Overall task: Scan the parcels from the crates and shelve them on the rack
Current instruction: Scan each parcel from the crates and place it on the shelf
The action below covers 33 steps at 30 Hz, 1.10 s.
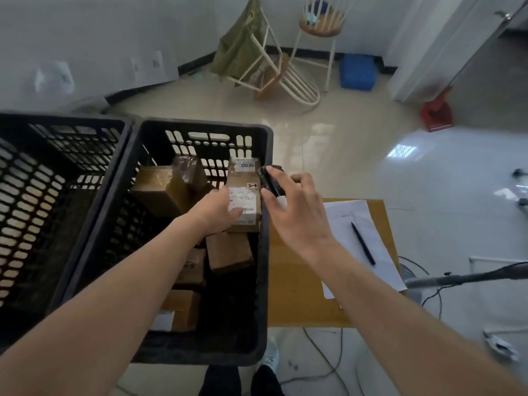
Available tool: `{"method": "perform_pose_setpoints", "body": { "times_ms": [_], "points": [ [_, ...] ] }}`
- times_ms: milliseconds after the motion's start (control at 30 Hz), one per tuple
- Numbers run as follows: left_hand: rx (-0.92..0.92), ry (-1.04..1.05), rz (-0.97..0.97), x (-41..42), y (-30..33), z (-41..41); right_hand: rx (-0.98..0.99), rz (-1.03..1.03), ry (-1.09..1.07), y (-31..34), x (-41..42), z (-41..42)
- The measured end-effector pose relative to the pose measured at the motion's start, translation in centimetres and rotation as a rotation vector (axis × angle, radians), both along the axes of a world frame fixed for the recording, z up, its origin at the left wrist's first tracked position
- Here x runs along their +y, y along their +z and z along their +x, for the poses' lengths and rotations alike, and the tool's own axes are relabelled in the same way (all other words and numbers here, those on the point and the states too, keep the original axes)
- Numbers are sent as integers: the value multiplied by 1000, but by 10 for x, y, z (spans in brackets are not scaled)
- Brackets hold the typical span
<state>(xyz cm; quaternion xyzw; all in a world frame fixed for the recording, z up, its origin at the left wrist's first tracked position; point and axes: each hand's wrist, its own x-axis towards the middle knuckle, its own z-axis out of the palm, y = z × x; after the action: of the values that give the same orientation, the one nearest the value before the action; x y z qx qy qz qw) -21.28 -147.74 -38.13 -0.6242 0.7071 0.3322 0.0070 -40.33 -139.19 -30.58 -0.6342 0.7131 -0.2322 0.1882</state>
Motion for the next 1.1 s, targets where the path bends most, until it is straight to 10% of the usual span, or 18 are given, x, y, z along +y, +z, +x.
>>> {"method": "perform_pose_setpoints", "body": {
  "times_ms": [433,1100],
  "points": [
    [671,594,572,-7,-36,4,-57,-3,-16,-6,-7,3],
    [1104,460,147,41,57,85,-145,103,270,34,23,32]
  ]
}}
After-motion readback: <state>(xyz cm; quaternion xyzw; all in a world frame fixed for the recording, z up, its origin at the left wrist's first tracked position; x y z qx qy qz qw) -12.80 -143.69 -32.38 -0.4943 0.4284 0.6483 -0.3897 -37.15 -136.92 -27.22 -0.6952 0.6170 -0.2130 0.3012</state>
